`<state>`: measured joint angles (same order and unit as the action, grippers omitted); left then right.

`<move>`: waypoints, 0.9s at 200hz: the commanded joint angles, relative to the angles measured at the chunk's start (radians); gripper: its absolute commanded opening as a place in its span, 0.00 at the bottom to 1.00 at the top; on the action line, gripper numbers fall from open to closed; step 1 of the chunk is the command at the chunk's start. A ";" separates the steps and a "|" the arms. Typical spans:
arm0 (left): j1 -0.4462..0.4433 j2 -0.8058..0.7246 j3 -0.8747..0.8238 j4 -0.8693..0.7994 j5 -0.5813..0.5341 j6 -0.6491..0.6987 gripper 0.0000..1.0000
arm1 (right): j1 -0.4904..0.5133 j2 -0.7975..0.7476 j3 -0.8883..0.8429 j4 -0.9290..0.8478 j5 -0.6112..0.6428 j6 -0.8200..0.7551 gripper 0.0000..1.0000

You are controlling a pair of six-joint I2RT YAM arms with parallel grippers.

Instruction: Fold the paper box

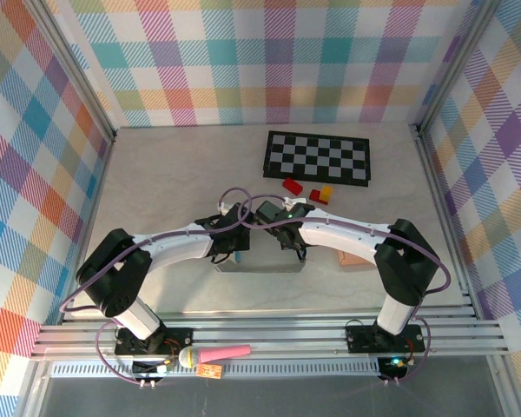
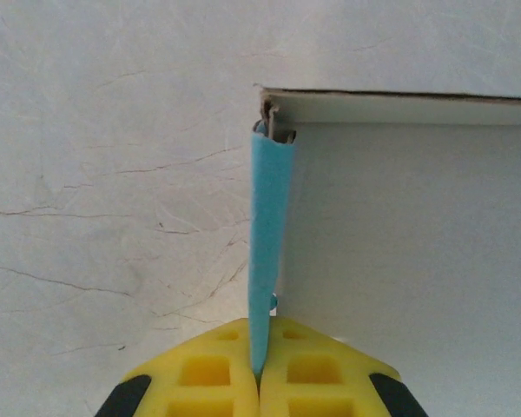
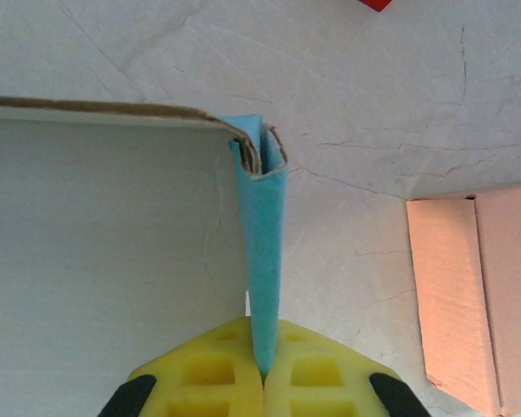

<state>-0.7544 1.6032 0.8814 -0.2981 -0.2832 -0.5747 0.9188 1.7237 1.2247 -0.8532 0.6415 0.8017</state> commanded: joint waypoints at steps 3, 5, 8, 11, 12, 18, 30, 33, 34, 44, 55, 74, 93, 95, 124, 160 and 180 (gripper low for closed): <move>-0.070 0.026 0.025 -0.214 -0.236 -0.068 0.00 | 0.004 -0.033 0.009 -0.029 0.059 0.029 0.00; -0.074 0.028 0.029 -0.223 -0.249 -0.075 0.00 | 0.004 -0.033 0.009 -0.029 0.058 0.030 0.00; -0.079 0.032 0.034 -0.236 -0.266 -0.086 0.00 | 0.005 -0.035 0.009 -0.029 0.059 0.030 0.00; -0.084 0.035 0.039 -0.251 -0.284 -0.099 0.00 | 0.006 -0.036 0.010 -0.030 0.059 0.033 0.00; -0.086 0.038 0.040 -0.256 -0.289 -0.103 0.00 | 0.006 -0.036 0.009 -0.030 0.059 0.033 0.00; -0.094 0.048 0.050 -0.283 -0.314 -0.126 0.00 | 0.007 -0.037 0.008 -0.029 0.060 0.036 0.00; -0.102 0.072 0.067 -0.310 -0.332 -0.150 0.00 | 0.009 -0.040 0.004 -0.024 0.059 0.036 0.00; -0.105 0.077 0.070 -0.315 -0.335 -0.155 0.00 | 0.009 -0.040 0.003 -0.024 0.059 0.035 0.00; -0.106 0.079 0.071 -0.316 -0.336 -0.156 0.00 | 0.009 -0.040 0.003 -0.024 0.059 0.034 0.00; -0.110 0.087 0.078 -0.320 -0.340 -0.159 0.00 | 0.011 -0.039 0.004 -0.023 0.059 0.032 0.00; -0.111 0.081 0.082 -0.308 -0.333 -0.150 0.00 | 0.011 -0.040 0.001 -0.017 0.061 0.029 0.00; -0.110 0.047 0.076 -0.259 -0.305 -0.098 0.07 | 0.011 -0.044 -0.003 -0.009 0.061 0.024 0.00; -0.101 -0.010 0.044 -0.172 -0.239 -0.032 0.30 | 0.011 -0.051 -0.007 0.000 0.061 0.018 0.00; -0.100 -0.017 0.040 -0.166 -0.230 -0.027 0.31 | 0.011 -0.051 -0.007 0.000 0.061 0.017 0.00; -0.080 -0.085 -0.006 -0.095 -0.128 0.034 0.46 | 0.011 -0.060 -0.011 0.009 0.061 0.016 0.00; -0.054 -0.112 -0.050 -0.033 0.014 0.070 0.48 | 0.011 -0.062 -0.017 0.022 0.061 0.007 0.00; -0.044 -0.097 -0.052 -0.037 0.026 0.071 0.46 | 0.011 -0.058 -0.012 0.025 0.061 0.007 0.00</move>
<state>-0.7841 1.5089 0.8505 -0.3557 -0.3134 -0.5327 0.9360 1.6798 1.2057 -0.8604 0.6735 0.8219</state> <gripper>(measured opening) 0.472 0.065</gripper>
